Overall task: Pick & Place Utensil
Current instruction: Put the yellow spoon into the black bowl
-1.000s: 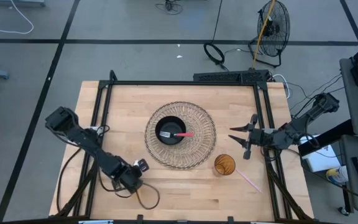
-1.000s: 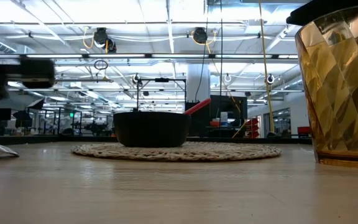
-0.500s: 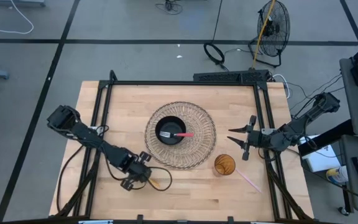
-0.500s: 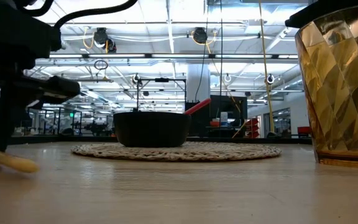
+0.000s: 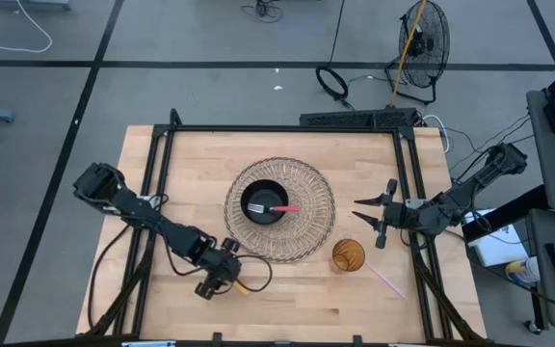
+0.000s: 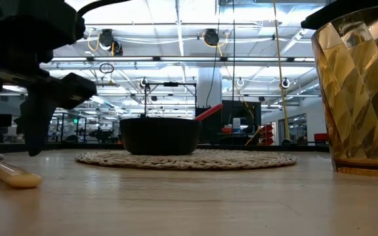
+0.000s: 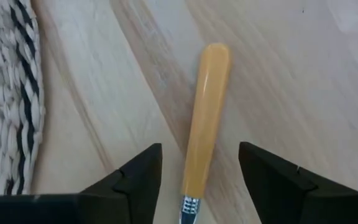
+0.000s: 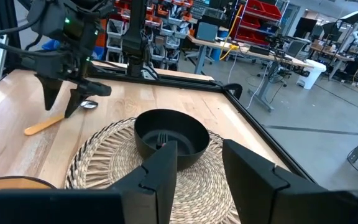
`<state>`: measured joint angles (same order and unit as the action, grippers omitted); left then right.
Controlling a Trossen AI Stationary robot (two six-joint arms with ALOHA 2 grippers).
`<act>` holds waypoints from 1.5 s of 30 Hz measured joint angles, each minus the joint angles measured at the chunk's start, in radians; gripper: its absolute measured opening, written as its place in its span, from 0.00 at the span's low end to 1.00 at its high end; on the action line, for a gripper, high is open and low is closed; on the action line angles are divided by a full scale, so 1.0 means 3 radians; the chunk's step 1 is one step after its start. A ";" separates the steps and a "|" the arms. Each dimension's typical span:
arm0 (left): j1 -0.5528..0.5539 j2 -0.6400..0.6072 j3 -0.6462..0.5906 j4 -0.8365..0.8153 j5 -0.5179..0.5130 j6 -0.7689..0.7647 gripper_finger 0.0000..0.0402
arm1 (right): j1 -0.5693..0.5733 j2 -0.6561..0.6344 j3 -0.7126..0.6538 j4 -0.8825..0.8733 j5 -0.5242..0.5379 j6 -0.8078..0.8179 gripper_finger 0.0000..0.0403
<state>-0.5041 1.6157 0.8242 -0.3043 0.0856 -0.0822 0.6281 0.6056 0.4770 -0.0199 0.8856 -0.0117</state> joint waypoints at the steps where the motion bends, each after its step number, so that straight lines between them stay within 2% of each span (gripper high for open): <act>1: 0.0000 0.0001 0.0000 0.0000 -0.0002 0.0001 0.55 | 0.0000 0.0000 0.0000 0.0000 0.0000 0.0000 0.32; 9: -0.0048 0.0356 0.0015 0.0217 -0.0019 0.0095 0.49 | 0.0000 0.0003 -0.0001 -0.0022 -0.0001 0.0001 0.32; 14: -0.0057 0.0395 0.0013 0.0252 -0.0143 0.0093 0.42 | 0.0000 0.0004 -0.0001 -0.0047 -0.0001 0.0026 0.32; 26: -0.0066 0.0399 0.0013 0.0026 -0.0183 0.0023 0.15 | 0.0000 0.0003 -0.0001 -0.0048 0.0003 0.0022 0.32; 32: 0.0003 0.0399 0.0014 0.0010 -0.0160 -0.0152 0.16 | 0.0000 0.0003 -0.0001 -0.0038 0.0004 0.0017 0.32; 45: 0.0165 0.0114 -0.0020 0.0173 -0.0252 -0.0083 0.15 | 0.0000 0.0003 -0.0001 -0.0023 0.0003 0.0023 0.32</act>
<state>-0.4546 1.6499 0.8181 -0.2525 0.0101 -0.1070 0.6281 0.6064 0.4767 -0.0267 0.8864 -0.0048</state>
